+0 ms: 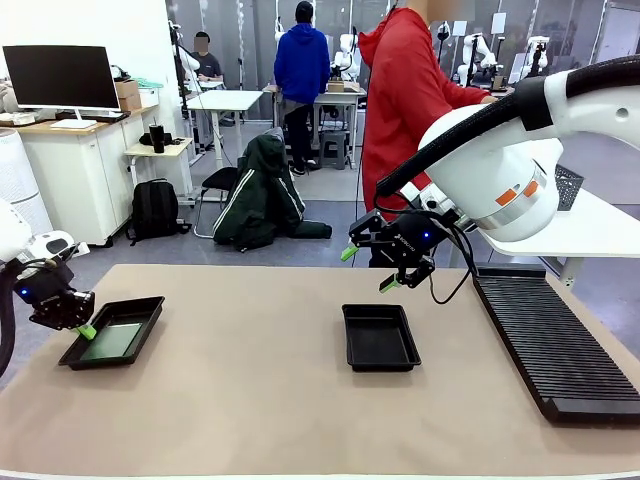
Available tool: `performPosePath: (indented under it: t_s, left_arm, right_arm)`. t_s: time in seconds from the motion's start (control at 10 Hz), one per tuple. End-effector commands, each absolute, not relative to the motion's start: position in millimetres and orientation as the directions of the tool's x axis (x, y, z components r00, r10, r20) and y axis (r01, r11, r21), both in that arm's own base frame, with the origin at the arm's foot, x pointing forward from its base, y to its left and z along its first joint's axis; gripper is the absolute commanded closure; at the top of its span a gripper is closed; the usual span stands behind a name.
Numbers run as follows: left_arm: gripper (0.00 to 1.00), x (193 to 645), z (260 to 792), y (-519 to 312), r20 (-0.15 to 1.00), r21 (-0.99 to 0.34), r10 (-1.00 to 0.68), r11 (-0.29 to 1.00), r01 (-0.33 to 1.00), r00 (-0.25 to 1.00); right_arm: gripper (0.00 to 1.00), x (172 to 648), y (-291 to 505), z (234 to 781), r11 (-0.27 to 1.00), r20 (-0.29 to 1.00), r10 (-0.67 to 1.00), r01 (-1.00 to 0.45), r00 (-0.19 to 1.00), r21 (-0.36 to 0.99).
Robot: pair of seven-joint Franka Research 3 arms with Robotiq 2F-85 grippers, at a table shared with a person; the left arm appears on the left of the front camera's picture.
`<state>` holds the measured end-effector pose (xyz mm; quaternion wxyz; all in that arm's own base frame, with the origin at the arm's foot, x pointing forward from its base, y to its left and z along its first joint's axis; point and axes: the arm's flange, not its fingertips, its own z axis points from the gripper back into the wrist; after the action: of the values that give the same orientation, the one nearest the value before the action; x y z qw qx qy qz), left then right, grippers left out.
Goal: Inspect and transfer BCBs to ESD trays.
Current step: Pick up the ESD tray and place it on the left side of the table.
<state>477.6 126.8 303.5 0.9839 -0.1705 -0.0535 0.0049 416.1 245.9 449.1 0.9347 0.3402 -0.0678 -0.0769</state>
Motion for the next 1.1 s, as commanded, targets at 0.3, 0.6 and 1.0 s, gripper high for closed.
performPosePath:
  t_s: [0.3, 0.6, 1.0]
  left_arm:
    - [0.97, 477.7, 301.7, 128.6, 0.099, -0.338, 0.03, 0.941, 0.005, 0.995]
    - [0.43, 476.3, 307.8, 126.6, 0.107, -0.331, 0.021, 0.943, 0.016, 0.994]
    - [0.0, 475.4, 323.2, 122.7, 0.115, -0.332, 0.003, 0.943, 0.035, 0.993]
  right_arm:
    - [0.0, 415.9, 246.4, 449.7, 0.765, 0.073, -0.192, 0.103, 0.979, 0.636]
    - [0.0, 415.9, 246.4, 449.7, 0.765, 0.073, -0.192, 0.103, 0.979, 0.636]
    - [0.0, 415.9, 246.4, 449.7, 0.765, 0.073, -0.192, 0.103, 0.979, 0.636]
